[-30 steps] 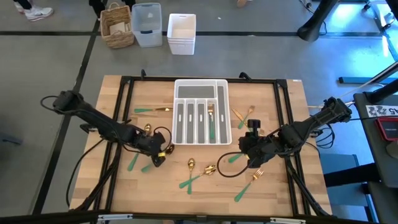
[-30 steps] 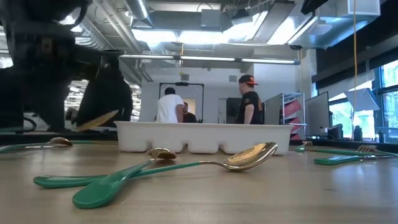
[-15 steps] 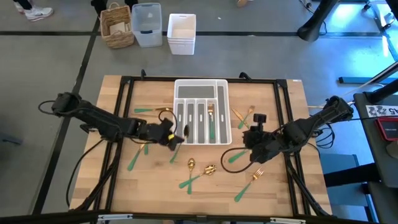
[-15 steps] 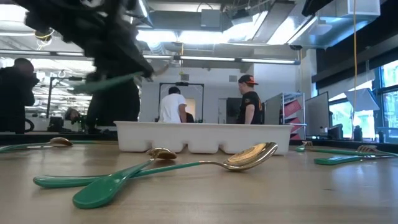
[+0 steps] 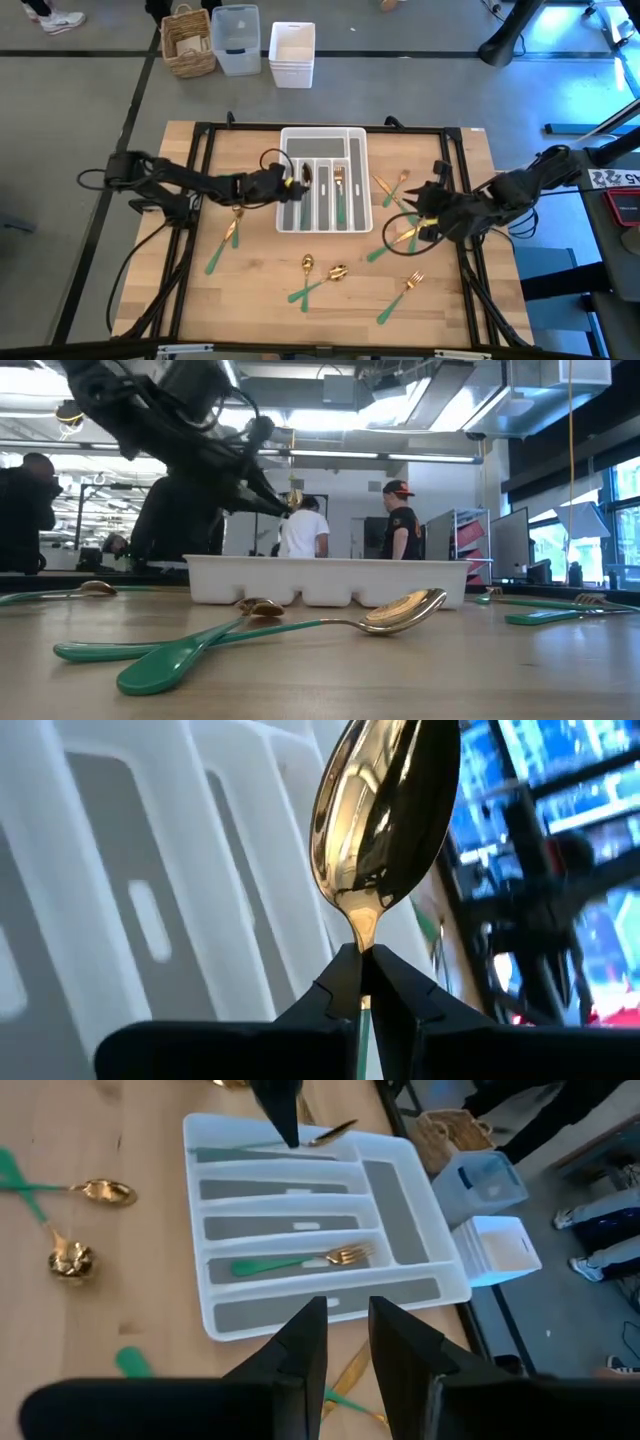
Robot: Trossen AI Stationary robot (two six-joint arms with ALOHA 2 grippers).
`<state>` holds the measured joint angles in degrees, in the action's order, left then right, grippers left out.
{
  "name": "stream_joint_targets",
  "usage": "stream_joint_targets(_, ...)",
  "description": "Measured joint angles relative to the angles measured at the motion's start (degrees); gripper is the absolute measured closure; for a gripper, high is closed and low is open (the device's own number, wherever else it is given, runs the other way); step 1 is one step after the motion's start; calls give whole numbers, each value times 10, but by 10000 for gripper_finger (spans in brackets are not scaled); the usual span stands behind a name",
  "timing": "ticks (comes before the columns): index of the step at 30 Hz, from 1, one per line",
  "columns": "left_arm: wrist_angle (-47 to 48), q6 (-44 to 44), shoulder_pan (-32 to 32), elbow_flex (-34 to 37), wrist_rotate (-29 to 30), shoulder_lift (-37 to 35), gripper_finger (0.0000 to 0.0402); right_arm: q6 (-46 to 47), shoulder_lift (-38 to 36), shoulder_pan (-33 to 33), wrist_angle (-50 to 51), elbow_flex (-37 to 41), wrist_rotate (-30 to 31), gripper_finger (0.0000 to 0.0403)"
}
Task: Sort silverware
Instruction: Put the middle left side spoon into the silverware organizer
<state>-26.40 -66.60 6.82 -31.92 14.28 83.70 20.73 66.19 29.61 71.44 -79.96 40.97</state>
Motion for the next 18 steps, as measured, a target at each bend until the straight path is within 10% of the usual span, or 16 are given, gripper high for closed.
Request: stream_joint_targets(18,121,-4,46,-84,0,104,398,0,-12,0,40,16,10,322)
